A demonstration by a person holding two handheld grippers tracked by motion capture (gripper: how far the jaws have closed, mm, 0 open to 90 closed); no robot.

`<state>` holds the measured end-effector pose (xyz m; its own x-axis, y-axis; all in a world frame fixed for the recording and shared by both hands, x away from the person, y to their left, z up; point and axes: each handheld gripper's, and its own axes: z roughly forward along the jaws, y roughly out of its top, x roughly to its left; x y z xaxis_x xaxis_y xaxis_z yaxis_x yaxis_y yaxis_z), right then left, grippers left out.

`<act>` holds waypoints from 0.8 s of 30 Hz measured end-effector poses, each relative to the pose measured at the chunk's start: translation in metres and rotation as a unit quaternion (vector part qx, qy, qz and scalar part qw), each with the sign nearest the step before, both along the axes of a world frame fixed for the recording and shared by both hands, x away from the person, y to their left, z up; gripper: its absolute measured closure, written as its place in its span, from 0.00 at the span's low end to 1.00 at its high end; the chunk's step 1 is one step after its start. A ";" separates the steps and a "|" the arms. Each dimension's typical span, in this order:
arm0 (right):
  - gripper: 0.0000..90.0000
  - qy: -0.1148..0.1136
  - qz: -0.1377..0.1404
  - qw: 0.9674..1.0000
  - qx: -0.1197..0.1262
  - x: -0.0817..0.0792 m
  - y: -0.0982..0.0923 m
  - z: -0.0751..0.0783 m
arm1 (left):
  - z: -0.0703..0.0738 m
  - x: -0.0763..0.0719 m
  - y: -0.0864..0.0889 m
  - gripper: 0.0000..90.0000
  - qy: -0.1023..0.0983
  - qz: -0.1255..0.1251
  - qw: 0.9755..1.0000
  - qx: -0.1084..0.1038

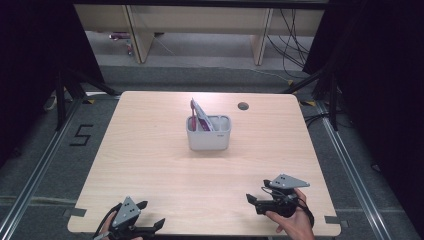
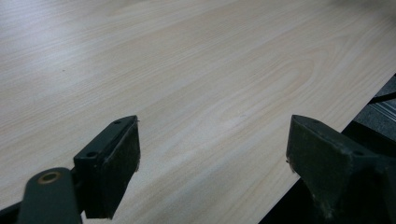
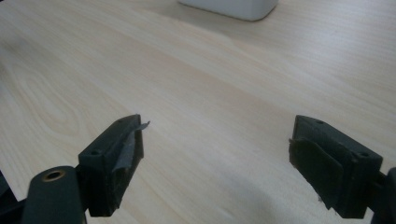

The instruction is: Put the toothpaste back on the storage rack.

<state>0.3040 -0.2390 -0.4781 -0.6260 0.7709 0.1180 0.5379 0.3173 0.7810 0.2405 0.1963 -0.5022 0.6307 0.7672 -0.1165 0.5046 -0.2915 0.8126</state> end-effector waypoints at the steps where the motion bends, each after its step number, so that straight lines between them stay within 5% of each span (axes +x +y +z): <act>1: 0.20 0.009 -0.005 1.000 0.010 -0.002 0.001 -0.002 | 0.000 0.000 0.000 0.19 0.000 0.000 1.000 0.000; 7: 0.18 0.017 -0.007 1.000 -0.001 -0.010 -0.003 -0.007 | 0.000 0.000 0.000 0.19 0.000 -0.002 1.000 0.002; 12: 0.18 0.026 0.000 0.999 -0.033 -0.016 -0.005 -0.011 | 0.000 0.000 0.000 0.19 0.000 0.000 1.000 0.002; 14: 0.18 0.041 0.006 0.999 -0.027 -0.020 -0.006 -0.013 | 0.001 0.000 0.001 0.19 0.001 -0.001 1.000 0.006; 24: 0.18 0.047 0.001 0.998 -0.040 -0.030 -0.015 -0.017 | 0.001 0.000 0.001 0.19 -0.001 -0.010 1.000 0.010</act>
